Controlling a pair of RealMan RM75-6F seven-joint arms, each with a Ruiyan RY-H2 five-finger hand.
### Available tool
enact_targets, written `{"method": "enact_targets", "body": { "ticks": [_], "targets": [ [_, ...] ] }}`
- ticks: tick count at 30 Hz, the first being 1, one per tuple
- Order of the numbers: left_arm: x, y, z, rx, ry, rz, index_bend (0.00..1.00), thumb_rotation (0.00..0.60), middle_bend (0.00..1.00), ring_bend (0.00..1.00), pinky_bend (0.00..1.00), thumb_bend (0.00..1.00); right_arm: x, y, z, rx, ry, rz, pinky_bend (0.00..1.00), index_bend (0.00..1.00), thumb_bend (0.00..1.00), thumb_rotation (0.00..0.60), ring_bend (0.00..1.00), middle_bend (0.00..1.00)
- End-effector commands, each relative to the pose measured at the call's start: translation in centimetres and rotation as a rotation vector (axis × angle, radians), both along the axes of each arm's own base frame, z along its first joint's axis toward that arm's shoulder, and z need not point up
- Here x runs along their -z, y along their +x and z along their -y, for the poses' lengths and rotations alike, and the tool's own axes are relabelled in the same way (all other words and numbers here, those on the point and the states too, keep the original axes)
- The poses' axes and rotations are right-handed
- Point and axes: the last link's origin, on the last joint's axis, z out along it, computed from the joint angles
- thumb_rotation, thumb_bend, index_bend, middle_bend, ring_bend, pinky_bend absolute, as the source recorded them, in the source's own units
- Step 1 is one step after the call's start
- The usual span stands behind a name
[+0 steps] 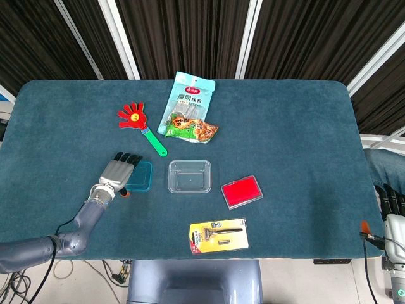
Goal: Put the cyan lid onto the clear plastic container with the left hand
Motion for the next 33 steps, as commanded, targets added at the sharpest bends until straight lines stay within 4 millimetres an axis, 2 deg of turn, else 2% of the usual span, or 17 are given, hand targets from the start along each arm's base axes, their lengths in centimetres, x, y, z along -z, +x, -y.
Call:
{"method": "enact_targets", "body": {
  "ticks": [1, 14, 22, 28, 33],
  "targets": [
    [0.17, 0.06, -0.14, 0.003, 0.001, -0.007, 0.00, 0.600, 0.06, 0.00, 0.00, 0.07, -0.02, 0.01, 0.07, 0.002, 0.000, 0.001, 0.00, 0.03, 0.41, 0.600, 0.00, 0.00],
    [0.46, -0.33, -0.71, -0.012, 0.002, -0.032, 0.00, 0.600, 0.13, 0.00, 0.00, 0.07, 0.02, -0.05, 0.05, 0.011, -0.001, 0.002, 0.00, 0.03, 0.41, 0.600, 0.00, 0.00],
    [0.36, -0.18, -0.65, -0.007, 0.007, -0.024, 0.04, 0.600, 0.28, 0.00, 0.00, 0.11, 0.01, -0.03, 0.02, 0.012, -0.003, 0.004, 0.00, 0.03, 0.41, 0.600, 0.00, 0.00],
    [-0.09, -0.21, -0.41, -0.001, 0.028, -0.016, 0.07, 0.600, 0.35, 0.00, 0.00, 0.17, -0.01, -0.01, 0.08, 0.014, -0.002, 0.009, 0.00, 0.03, 0.41, 0.600, 0.00, 0.00],
    [-0.27, -0.28, -0.28, -0.004, 0.026, -0.021, 0.07, 0.600, 0.37, 0.00, 0.00, 0.18, 0.00, 0.02, 0.06, 0.014, -0.002, 0.009, 0.00, 0.04, 0.41, 0.600, 0.00, 0.00]
  ]
}}
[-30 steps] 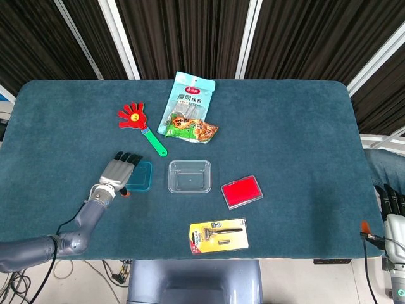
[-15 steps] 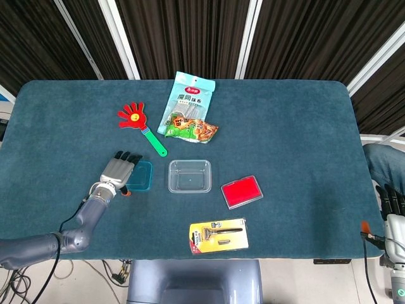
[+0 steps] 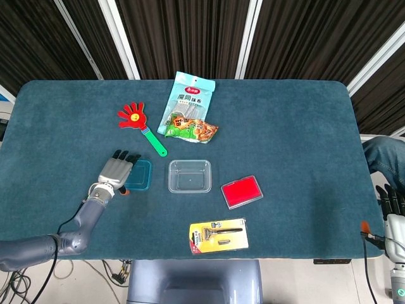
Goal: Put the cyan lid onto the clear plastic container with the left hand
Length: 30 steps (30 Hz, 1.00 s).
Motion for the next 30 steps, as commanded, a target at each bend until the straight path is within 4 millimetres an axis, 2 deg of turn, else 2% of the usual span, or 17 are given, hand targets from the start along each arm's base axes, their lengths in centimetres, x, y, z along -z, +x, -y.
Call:
{"method": "enact_targets", "body": {
  "ticks": [1, 14, 20, 22, 25, 27, 30],
  "targets": [
    [-0.1, 0.0, 0.0, -0.003, 0.001, 0.001, 0.07, 0.600, 0.38, 0.00, 0.00, 0.18, 0.0, 0.0, 0.0, 0.000, 0.000, 0.000, 0.00, 0.03, 0.41, 0.600, 0.00, 0.00],
    [-0.9, 0.3, 0.0, -0.021, 0.020, 0.052, 0.07, 0.600, 0.37, 0.00, 0.00, 0.18, 0.0, 0.0, 0.0, 0.000, -0.004, -0.001, 0.00, 0.03, 0.41, 0.600, 0.00, 0.00],
    [-2.5, 1.3, 0.0, -0.036, 0.014, 0.116, 0.07, 0.600, 0.36, 0.00, 0.00, 0.18, -0.1, 0.0, 0.0, 0.003, -0.007, 0.002, 0.00, 0.03, 0.41, 0.600, 0.00, 0.00],
    [-4.0, 3.0, -0.2, -0.020, 0.032, 0.147, 0.07, 0.600, 0.36, 0.00, 0.00, 0.18, -0.1, 0.0, -0.1, 0.004, -0.009, 0.005, 0.00, 0.03, 0.41, 0.600, 0.00, 0.00],
    [-4.7, 4.1, -0.1, -0.021, 0.027, 0.169, 0.07, 0.600, 0.36, 0.00, 0.00, 0.18, -0.1, 0.0, -0.1, 0.003, -0.009, 0.006, 0.00, 0.03, 0.41, 0.600, 0.00, 0.00],
    [-5.8, 6.4, -0.3, -0.001, 0.030, 0.196, 0.08, 0.600, 0.36, 0.00, 0.00, 0.18, -0.1, 0.0, 0.0, 0.004, -0.007, 0.006, 0.00, 0.03, 0.41, 0.600, 0.00, 0.00],
    [-6.2, 7.9, -0.4, 0.014, 0.038, 0.184, 0.08, 0.600, 0.36, 0.00, 0.00, 0.18, -0.1, 0.0, 0.0, 0.004, -0.007, 0.005, 0.00, 0.03, 0.41, 0.600, 0.00, 0.00]
  ]
}}
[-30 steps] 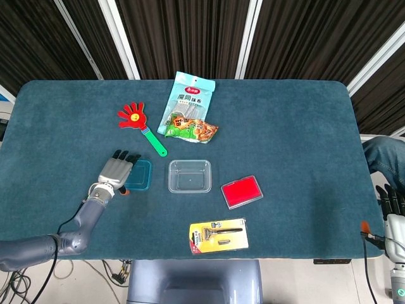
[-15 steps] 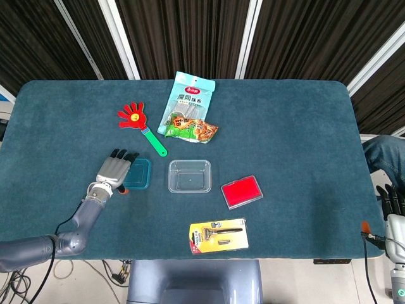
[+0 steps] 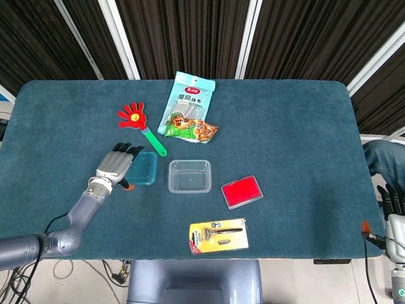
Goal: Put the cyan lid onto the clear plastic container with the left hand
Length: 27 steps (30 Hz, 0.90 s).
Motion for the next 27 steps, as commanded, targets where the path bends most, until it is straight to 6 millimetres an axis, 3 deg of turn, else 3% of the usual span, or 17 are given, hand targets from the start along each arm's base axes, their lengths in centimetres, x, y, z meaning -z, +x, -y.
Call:
{"method": "enact_targets", "body": {
  "ticks": [1, 16, 20, 27],
  "targets": [
    [-1.3, 2.9, -0.5, 0.027, 0.026, -0.002, 0.09, 0.600, 0.36, 0.00, 0.00, 0.18, 0.0, 0.0, 0.0, -0.001, -0.001, -0.001, 0.00, 0.03, 0.41, 0.600, 0.00, 0.00],
    [2.8, 10.6, 0.5, -0.002, -0.043, 0.134, 0.10, 0.600, 0.36, 0.00, 0.00, 0.18, 0.0, -0.1, -0.1, -0.001, -0.009, -0.004, 0.00, 0.03, 0.41, 0.600, 0.00, 0.00],
    [3.8, 11.6, 1.2, 0.003, -0.008, 0.181, 0.10, 0.600, 0.36, 0.00, 0.00, 0.18, -0.1, 0.0, -0.1, -0.004, -0.013, -0.001, 0.00, 0.03, 0.41, 0.600, 0.00, 0.00],
    [5.0, 11.7, 1.7, 0.015, -0.015, 0.163, 0.10, 0.600, 0.35, 0.00, 0.00, 0.18, -0.1, 0.0, -0.1, -0.004, -0.010, 0.002, 0.00, 0.03, 0.41, 0.600, 0.00, 0.00]
  ]
}}
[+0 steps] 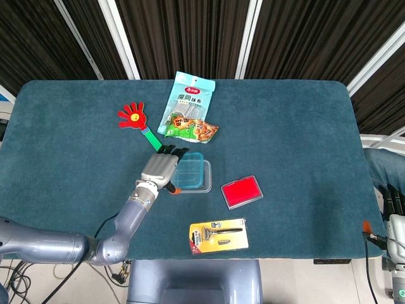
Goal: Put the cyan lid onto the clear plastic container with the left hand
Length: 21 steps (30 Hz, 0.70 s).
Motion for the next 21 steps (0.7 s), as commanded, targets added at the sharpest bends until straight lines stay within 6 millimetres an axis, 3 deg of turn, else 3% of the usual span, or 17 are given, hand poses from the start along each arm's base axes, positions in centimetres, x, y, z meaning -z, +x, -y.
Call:
{"method": "enact_targets", "body": {
  "ticks": [1, 21],
  "targets": [
    [0.4, 0.1, 0.0, 0.011, 0.011, -0.012, 0.10, 0.600, 0.35, 0.00, 0.00, 0.18, 0.0, 0.0, 0.0, 0.001, 0.001, 0.001, 0.00, 0.03, 0.41, 0.600, 0.00, 0.00],
    [2.9, 0.1, -0.2, 0.001, 0.000, 0.010, 0.10, 0.600, 0.35, 0.00, 0.00, 0.18, -0.1, -0.1, -0.1, 0.011, -0.001, 0.005, 0.00, 0.03, 0.41, 0.600, 0.00, 0.00]
  ]
}}
